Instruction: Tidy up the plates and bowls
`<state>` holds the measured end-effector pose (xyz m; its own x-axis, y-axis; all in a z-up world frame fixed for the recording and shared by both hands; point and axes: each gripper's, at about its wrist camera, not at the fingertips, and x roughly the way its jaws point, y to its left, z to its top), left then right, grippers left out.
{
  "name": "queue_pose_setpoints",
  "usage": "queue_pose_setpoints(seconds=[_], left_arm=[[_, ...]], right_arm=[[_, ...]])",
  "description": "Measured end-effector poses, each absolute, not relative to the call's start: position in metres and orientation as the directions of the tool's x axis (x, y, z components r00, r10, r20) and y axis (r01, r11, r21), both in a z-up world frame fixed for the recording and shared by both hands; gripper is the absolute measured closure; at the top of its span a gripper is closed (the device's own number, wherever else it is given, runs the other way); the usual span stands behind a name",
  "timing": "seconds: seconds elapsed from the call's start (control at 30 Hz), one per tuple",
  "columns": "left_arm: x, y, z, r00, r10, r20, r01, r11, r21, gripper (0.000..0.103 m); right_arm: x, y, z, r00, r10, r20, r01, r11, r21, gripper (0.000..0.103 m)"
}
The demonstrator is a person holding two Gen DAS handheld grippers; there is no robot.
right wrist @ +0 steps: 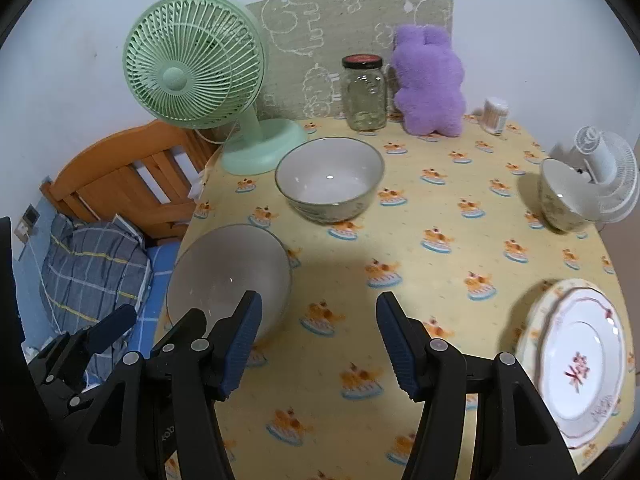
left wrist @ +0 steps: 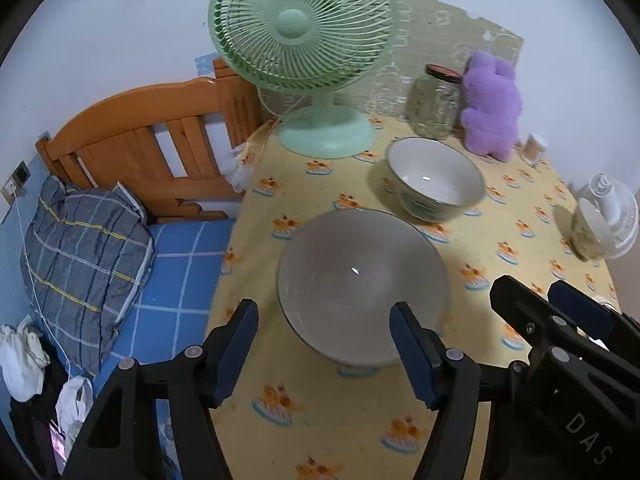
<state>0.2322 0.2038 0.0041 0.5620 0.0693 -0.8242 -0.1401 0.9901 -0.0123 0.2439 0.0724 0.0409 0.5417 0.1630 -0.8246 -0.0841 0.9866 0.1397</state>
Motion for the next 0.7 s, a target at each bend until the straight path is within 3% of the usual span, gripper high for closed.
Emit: queue_pose_setpoints(seconds=[0.1, 0.27, 0.4, 0.5, 0.57, 0.7], left_arm=[[0.246, 0.212, -0.005, 0.56, 0.073, -0.825, -0.152, 0.988, -0.016, 0.043], [0.267, 0.222, -0.021, 0.55, 0.068, -0.832, -0.148, 0.989, -0.018, 0.05], [0.278, 0.228, -0.032, 0.536, 0.075, -0.841, -0.157, 0.988, -0.011, 0.058], [0.284, 0.229, -0.039, 0.523, 0.082, -0.848, -0.156, 0.988, 0.0, 0.063], [0.287, 0.23, -0.043, 0.508, 0.078, -0.858, -0.152, 0.988, 0.0, 0.066], [0.288, 0.225, -0.044, 0.5, 0.069, -0.863, -0.124, 0.992, 0.007, 0.072]], right_arm=[[0.26, 0.083, 0.031, 0.534, 0.167, -0.829, -0.09, 0.986, 0.14, 0.04], [0.282, 0.096, 0.013, 0.514, 0.155, -0.844, -0.066, 0.988, 0.142, 0.053], [0.295, 0.105, 0.0, 0.503, 0.138, -0.853, -0.062, 0.99, 0.124, 0.057], [0.302, 0.108, -0.01, 0.486, 0.141, -0.863, -0.056, 0.99, 0.13, 0.067], [0.306, 0.111, -0.014, 0.48, 0.142, -0.866, -0.058, 0.99, 0.13, 0.08], [0.308, 0.117, -0.017, 0.475, 0.145, -0.868, -0.077, 0.989, 0.123, 0.085]])
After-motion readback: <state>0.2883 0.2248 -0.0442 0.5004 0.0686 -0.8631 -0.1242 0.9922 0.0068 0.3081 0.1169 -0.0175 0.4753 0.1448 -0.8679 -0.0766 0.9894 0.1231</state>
